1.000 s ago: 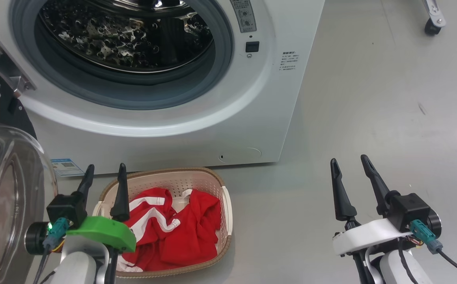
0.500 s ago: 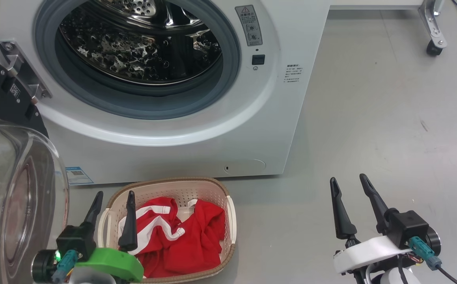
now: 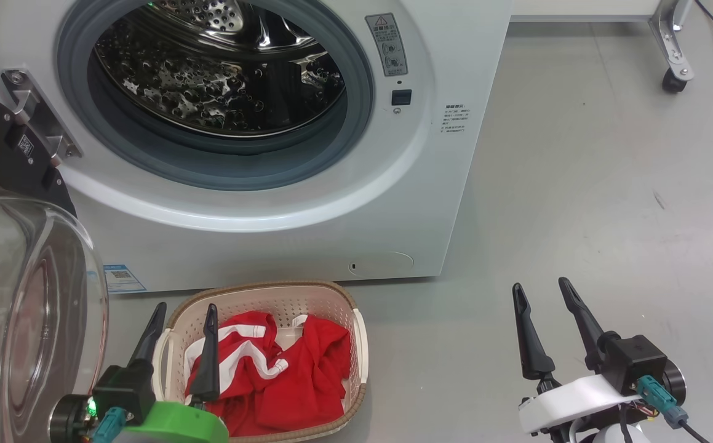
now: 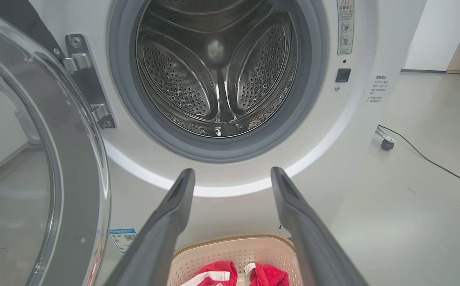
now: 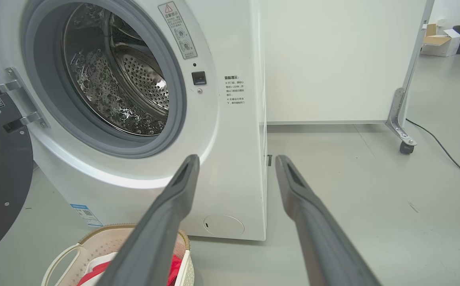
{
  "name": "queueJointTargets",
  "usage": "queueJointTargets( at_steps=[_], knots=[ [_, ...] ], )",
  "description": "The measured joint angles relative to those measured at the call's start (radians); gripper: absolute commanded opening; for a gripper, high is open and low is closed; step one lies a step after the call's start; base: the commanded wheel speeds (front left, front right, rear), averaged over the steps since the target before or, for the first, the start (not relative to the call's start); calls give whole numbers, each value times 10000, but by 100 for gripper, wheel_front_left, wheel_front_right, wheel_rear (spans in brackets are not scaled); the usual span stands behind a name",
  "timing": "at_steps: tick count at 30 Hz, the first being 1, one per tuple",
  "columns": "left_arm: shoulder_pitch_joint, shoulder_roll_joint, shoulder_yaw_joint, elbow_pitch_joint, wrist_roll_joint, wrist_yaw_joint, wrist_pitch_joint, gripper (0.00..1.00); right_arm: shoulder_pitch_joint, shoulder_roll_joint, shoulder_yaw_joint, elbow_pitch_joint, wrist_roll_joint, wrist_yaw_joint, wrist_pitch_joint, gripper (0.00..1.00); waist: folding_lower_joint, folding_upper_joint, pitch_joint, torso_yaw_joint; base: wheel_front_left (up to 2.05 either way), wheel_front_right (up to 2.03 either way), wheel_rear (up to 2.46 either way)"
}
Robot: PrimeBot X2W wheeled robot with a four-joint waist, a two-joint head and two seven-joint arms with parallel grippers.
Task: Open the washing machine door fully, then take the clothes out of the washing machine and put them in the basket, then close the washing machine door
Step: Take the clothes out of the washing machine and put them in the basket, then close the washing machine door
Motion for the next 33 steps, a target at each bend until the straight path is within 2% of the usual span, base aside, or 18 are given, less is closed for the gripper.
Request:
queueJointTargets(
  at_steps=[33],
  knots=[
    [563,69,-25,-1164,119,288,489,100,27,2,50,-40,17,-6,0,100,0,0,46,-85,-4,4,0]
  ],
)
